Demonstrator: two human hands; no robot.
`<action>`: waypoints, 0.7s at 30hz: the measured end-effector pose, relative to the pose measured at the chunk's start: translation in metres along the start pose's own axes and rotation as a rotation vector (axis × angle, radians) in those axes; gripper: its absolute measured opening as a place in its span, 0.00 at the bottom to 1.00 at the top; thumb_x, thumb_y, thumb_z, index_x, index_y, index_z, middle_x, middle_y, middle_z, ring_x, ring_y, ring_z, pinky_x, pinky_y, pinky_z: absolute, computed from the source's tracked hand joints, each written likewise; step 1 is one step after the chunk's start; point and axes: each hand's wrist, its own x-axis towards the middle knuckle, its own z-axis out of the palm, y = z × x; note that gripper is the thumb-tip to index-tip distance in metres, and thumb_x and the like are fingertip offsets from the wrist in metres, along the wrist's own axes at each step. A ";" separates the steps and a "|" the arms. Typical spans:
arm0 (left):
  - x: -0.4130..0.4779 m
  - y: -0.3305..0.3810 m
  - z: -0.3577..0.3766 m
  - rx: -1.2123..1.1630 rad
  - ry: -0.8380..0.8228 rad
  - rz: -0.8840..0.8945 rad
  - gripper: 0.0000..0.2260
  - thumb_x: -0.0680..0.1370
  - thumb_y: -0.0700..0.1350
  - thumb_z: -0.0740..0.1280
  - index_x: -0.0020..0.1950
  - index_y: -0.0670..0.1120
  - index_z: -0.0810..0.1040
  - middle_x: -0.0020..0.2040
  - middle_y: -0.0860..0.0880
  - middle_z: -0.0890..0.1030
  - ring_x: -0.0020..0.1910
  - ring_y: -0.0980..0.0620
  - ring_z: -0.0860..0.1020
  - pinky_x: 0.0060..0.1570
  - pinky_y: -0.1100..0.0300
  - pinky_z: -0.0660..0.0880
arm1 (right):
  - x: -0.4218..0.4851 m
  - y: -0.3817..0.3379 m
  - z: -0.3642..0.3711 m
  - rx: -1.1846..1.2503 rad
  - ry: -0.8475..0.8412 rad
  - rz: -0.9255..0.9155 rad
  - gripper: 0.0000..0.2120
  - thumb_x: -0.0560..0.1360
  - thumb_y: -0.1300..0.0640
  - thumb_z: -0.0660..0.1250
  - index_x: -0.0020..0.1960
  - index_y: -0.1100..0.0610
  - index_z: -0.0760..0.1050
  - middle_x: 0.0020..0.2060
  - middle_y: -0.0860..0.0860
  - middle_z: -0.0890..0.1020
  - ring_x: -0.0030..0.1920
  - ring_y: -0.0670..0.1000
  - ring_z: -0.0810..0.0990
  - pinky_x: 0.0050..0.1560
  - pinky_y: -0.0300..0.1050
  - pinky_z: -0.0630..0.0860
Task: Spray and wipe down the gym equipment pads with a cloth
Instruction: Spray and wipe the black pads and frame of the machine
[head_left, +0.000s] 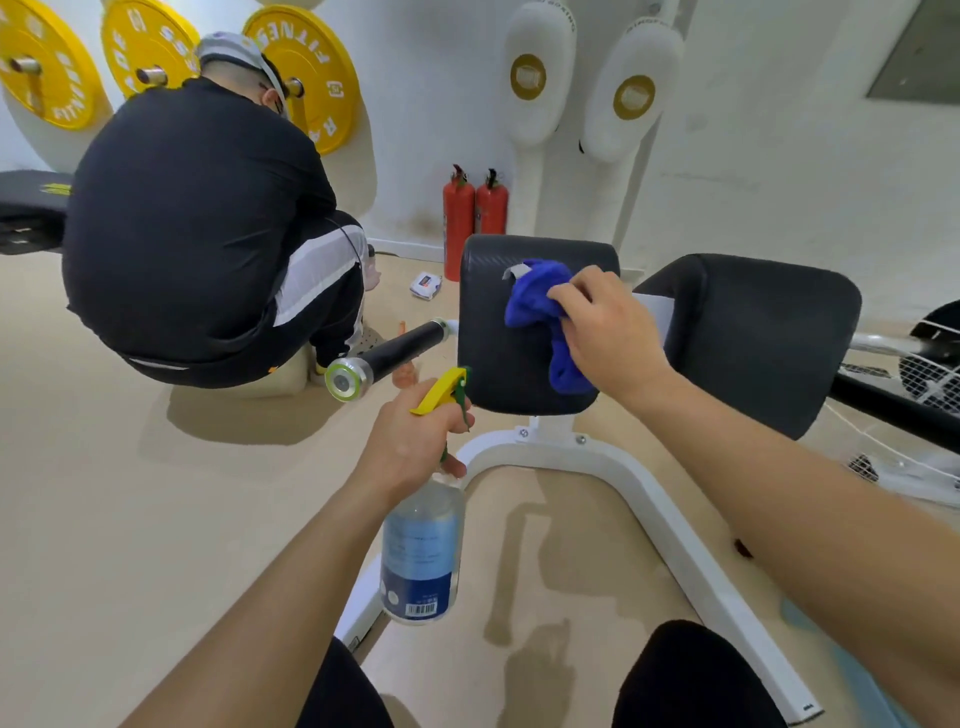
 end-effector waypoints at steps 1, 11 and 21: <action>0.002 0.006 0.004 -0.019 -0.015 -0.003 0.09 0.73 0.37 0.65 0.50 0.42 0.83 0.49 0.42 0.84 0.44 0.42 0.80 0.39 0.43 0.86 | 0.007 0.006 -0.005 0.021 0.016 0.060 0.06 0.74 0.66 0.68 0.51 0.62 0.77 0.45 0.58 0.77 0.42 0.59 0.75 0.33 0.49 0.73; -0.004 0.029 0.052 0.037 -0.023 -0.107 0.06 0.77 0.38 0.66 0.51 0.41 0.82 0.51 0.39 0.83 0.46 0.43 0.81 0.39 0.44 0.86 | 0.017 0.034 -0.027 0.162 -0.078 0.223 0.08 0.80 0.59 0.64 0.58 0.59 0.76 0.53 0.57 0.76 0.50 0.57 0.76 0.45 0.52 0.79; -0.019 -0.042 0.123 -0.070 0.175 -0.072 0.10 0.78 0.32 0.62 0.49 0.41 0.82 0.49 0.40 0.84 0.36 0.47 0.80 0.33 0.56 0.82 | -0.003 0.040 0.012 0.182 0.101 0.115 0.09 0.76 0.65 0.68 0.55 0.58 0.79 0.49 0.56 0.78 0.47 0.58 0.76 0.45 0.52 0.77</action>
